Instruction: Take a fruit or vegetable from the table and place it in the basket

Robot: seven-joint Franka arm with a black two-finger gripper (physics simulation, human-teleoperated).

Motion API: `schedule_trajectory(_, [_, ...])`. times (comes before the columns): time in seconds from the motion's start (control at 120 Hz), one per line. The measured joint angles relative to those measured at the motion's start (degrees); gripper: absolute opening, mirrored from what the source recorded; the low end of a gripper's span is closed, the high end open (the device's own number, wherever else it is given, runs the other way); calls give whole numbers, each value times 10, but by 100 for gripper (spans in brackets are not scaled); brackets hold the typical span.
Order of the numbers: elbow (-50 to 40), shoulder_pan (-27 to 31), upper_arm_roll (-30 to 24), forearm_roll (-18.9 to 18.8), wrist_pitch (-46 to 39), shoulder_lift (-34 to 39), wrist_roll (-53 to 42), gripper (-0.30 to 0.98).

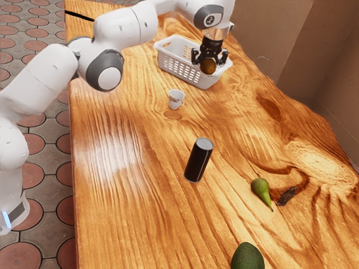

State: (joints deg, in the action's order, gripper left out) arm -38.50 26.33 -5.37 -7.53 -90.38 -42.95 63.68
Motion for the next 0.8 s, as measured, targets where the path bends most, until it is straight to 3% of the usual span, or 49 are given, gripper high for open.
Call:
schedule_trajectory(0.458, [10,134,17,1,-77,-7,57,25])
schedule_trajectory(0.8, [6,148,42,-1,-193,-24,77,25])
